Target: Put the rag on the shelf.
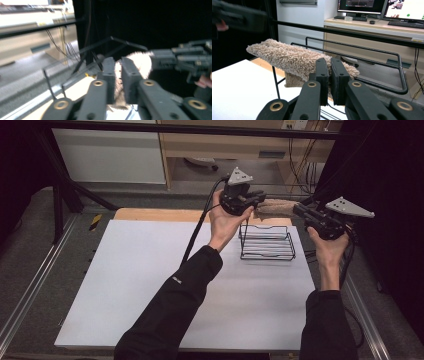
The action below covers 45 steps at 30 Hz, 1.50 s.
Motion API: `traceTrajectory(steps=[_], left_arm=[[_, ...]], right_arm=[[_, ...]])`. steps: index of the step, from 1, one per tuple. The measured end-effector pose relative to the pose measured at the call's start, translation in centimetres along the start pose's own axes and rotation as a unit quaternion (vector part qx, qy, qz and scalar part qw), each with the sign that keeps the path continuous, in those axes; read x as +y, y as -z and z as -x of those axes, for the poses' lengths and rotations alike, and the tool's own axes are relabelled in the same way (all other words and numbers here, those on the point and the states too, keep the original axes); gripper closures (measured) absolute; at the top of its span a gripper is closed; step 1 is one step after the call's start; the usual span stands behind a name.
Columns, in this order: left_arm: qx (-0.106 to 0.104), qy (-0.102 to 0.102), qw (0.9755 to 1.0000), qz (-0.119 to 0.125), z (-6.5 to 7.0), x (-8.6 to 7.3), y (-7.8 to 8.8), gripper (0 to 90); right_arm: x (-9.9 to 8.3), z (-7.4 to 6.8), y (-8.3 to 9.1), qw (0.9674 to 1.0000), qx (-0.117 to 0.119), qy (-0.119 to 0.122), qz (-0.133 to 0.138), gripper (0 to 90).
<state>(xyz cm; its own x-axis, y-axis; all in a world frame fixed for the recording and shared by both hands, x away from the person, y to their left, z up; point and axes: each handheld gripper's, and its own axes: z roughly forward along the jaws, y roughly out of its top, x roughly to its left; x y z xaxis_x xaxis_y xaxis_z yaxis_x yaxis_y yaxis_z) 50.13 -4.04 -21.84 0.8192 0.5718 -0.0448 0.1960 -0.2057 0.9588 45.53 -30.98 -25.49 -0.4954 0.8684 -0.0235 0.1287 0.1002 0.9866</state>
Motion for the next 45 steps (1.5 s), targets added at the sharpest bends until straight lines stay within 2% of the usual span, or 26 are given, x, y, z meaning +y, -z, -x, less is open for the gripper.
traceTrajectory(steps=[2,7,14,18,20,24,26,28,31,34,39,45], left_arm=[[-0.007,-0.003,0.9998,-0.019,0.2,-0.6,-0.5,87.7],[-0.011,-0.007,0.9991,-0.039,0.1,-1.5,-0.9,89.8],[-0.005,-0.015,0.9988,-0.046,0.2,-1.8,-1.0,90.0],[-0.004,-0.017,0.9987,-0.048,0.2,-2.2,-1.3,90.0],[-0.002,-0.021,0.9985,-0.05,0.2,-2.4,-1.4,90.0],[0.002,-0.032,0.998,-0.055,0.2,-2.7,-1.6,90.0],[0.002,-0.036,0.9977,-0.057,0.3,-2.9,-1.8,90.0],[0.004,-0.039,0.9976,-0.058,0.3,-3.1,-1.9,90.0],[0.007,-0.042,0.9973,-0.06,0.2,-3.5,-2.1,89.9],[0.008,-0.043,0.9971,-0.063,0.2,-3.7,-2.2,89.9],[0.008,-0.035,0.9974,-0.062,-0.1,-4.0,-2.6,89.9],[0.007,-0.038,0.9974,-0.061,-0.1,-4.0,-2.5,89.7]], right_arm=[[-0.1,0.0,0.0,1.0,-0.001,0.0,0.001,85.2],[-0.4,0.0,0.1,1.0,0.004,-0.004,-0.004,84.0],[-0.4,-0.3,0.3,0.9999,0.008,-0.005,-0.005,77.1],[0.0,-0.4,0.8,0.9999,0.01,-0.007,0.007,70.3],[0.2,-0.6,0.9,0.9998,0.011,-0.009,0.013,70.1],[0.4,-0.9,0.8,0.9997,0.021,-0.01,0.008,77.0],[0.4,-1.0,0.6,0.9995,0.026,-0.017,-0.002,84.1],[0.2,-1.1,0.3,0.9993,0.023,-0.022,-0.022,90.0],[-0.6,-1.1,-0.3,0.9983,0.015,-0.024,-0.05,90.0],[-1.5,-0.9,-0.6,0.9978,0.001,-0.029,-0.06,90.0],[-2.1,-0.7,-1.0,0.9972,-0.037,-0.017,-0.062,90.0],[-2.2,-0.6,-1.0,0.9978,-0.034,-0.02,-0.054,90.0]])
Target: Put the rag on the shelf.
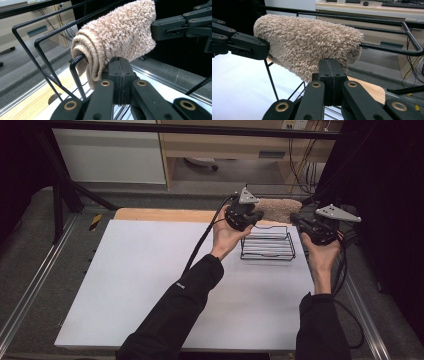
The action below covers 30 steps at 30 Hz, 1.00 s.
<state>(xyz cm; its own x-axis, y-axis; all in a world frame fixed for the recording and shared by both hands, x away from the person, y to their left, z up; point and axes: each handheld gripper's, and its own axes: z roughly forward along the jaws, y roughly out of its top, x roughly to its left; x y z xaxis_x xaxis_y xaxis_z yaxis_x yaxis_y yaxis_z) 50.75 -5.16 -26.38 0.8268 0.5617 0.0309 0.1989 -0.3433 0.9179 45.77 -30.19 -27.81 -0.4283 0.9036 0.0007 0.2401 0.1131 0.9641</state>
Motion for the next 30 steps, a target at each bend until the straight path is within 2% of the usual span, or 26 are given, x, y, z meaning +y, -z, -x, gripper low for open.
traceTrajectory(steps=[8,16,20,24,30], left_arm=[[-0.005,0.0,1.0,0.005,0.2,0.1,1.2,81.8],[-0.004,0.008,1.0,0.002,0.0,-0.6,3.3,63.1],[0.002,0.011,0.9999,-0.003,-0.4,-1.7,5.0,55.7],[0.011,0.019,0.9997,-0.005,-1.1,-3.2,6.9,46.4],[0.029,0.03,0.9991,-0.013,-2.4,-6.1,10.0,36.0]], right_arm=[[0.5,-0.4,1.1,0.9998,0.01,0.001,0.017,85.4],[1.5,-1.6,1.9,0.9992,0.034,-0.003,0.02,71.8],[1.6,-2.4,2.1,0.9991,0.035,-0.008,0.025,57.3],[1.6,-3.2,2.3,0.9987,0.039,-0.018,0.026,48.2],[1.2,-4.4,2.4,0.998,0.057,-0.024,0.01,32.7]])
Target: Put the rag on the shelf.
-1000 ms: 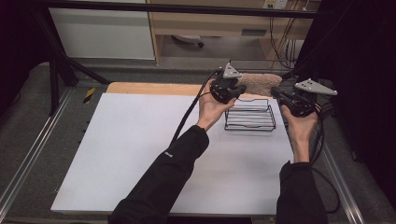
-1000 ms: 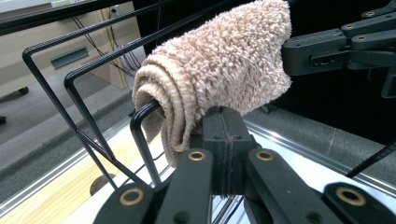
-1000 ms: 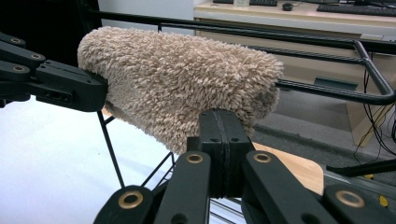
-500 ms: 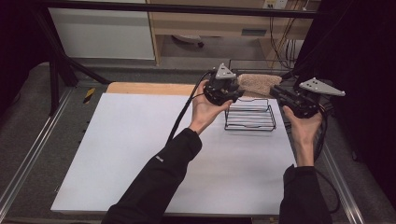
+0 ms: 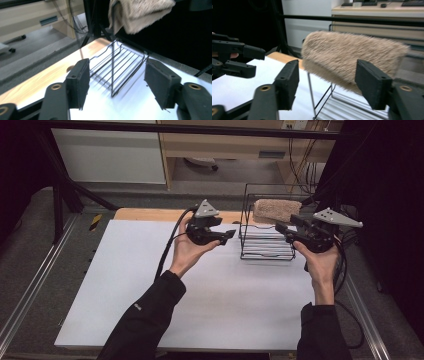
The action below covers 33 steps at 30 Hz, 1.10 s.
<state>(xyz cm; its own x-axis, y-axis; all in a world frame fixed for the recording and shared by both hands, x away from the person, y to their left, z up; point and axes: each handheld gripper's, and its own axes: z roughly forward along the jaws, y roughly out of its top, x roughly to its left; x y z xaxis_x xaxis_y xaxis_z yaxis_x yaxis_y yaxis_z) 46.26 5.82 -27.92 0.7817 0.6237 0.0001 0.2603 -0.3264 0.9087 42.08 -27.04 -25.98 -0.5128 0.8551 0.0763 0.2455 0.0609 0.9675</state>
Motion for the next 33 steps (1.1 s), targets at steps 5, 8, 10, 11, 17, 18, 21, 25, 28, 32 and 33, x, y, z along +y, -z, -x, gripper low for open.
traceTrajectory(steps=[5,8,10,11,17,18,21,25,28,32,33], left_arm=[[0.009,0.014,0.9998,-0.009,-1.3,-3.0,2.5,30.2],[0.019,0.022,0.9995,-0.013,-2.0,-4.8,3.8,27.8],[0.026,0.025,0.9992,-0.019,-2.4,-5.9,4.7,27.0],[0.029,0.025,0.999,-0.022,-2.5,-6.4,5.1,25.7],[0.041,0.031,0.9978,-0.042,-3.3,-9.5,7.7,21.5],[0.043,0.033,0.9976,-0.044,-3.4,-10.0,8.1,20.9],[0.046,0.041,0.997,-0.046,-3.6,-11.6,9.2,19.6],[0.05,0.051,0.9962,-0.049,-3.9,-13.7,10.4,17.6],[0.057,0.058,0.9952,-0.055,-4.1,-15.5,11.1,16.1],[0.068,0.07,0.9931,-0.065,-4.3,-17.9,11.9,12.7],[0.07,0.073,0.9927,-0.066,-4.4,-18.5,12.2,12.2]], right_arm=[[-1.1,-1.0,-0.3,0.9997,0.013,0.004,-0.018,22.4],[-1.9,-1.5,-0.5,0.9993,0.017,0.007,-0.033,17.2],[-2.4,-1.6,-0.7,0.999,0.02,0.005,-0.038,15.2],[-2.7,-1.7,-0.8,0.999,0.021,0.003,-0.039,14.0],[-4.7,-2.1,-1.2,0.998,0.028,-0.002,-0.056,8.8],[-5.1,-2.2,-1.2,0.9976,0.03,-0.002,-0.062,8.0],[-6.1,-2.2,-1.1,0.9972,0.033,-0.007,-0.067,6.9],[-7.6,-2.2,-0.9,0.9968,0.037,-0.011,-0.07,5.5],[-8.6,-2.3,-0.7,0.9964,0.04,-0.015,-0.073,4.7],[-10.0,-2.4,-0.7,0.9954,0.046,-0.016,-0.083,3.5],[-10.4,-2.5,-0.7,0.995,0.048,-0.015,-0.086,3.2]])
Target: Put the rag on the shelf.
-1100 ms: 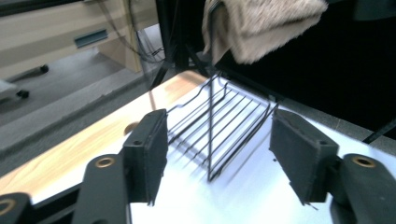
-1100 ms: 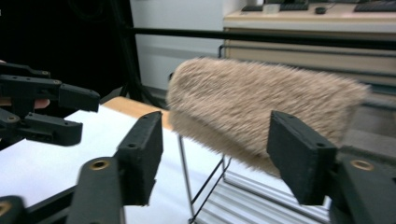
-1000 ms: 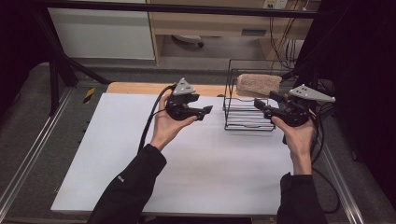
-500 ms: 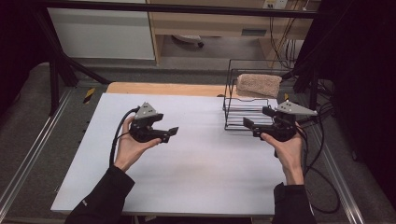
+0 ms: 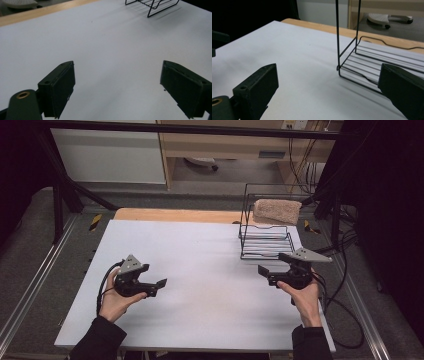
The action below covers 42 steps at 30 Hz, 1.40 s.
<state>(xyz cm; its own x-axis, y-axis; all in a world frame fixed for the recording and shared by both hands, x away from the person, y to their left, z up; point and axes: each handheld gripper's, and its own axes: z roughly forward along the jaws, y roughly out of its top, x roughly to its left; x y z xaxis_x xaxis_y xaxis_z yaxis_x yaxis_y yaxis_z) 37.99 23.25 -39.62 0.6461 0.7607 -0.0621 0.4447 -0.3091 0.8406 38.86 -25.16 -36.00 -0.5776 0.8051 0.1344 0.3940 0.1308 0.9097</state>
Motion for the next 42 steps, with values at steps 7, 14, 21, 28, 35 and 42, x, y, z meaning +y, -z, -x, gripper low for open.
traceTrajectory(steps=[7,14,21,28,35,42], left_arm=[[0.006,0.013,0.9998,-0.013,-1.2,-3.2,1.2,10.2],[0.006,0.025,0.9996,-0.015,-2.0,-5.2,2.4,9.4],[0.006,0.021,0.9995,-0.02,-2.4,-6.7,3.1,7.1],[0.006,0.019,0.9992,-0.034,-2.9,-7.7,2.9,6.2],[0.003,0.019,0.9994,-0.03,-2.8,-7.8,2.9,6.2],[0.0,0.018,0.9993,-0.032,-2.8,-7.9,2.8,6.2]], right_arm=[[-2.4,-0.2,-0.5,0.9997,0.008,-0.002,-0.023,1.4],[-5.1,-0.5,-0.8,0.9985,0.025,-0.001,-0.048,0.6],[-7.8,-0.3,-0.8,0.9965,0.033,0.004,-0.077,0.6],[-9.2,-0.1,-0.2,0.9952,0.039,0.007,-0.09,0.6],[-10.1,0.4,0.4,0.9944,0.041,-0.006,-0.097,0.6],[-10.4,0.2,-0.1,0.9924,0.043,-0.004,-0.115,0.6]])
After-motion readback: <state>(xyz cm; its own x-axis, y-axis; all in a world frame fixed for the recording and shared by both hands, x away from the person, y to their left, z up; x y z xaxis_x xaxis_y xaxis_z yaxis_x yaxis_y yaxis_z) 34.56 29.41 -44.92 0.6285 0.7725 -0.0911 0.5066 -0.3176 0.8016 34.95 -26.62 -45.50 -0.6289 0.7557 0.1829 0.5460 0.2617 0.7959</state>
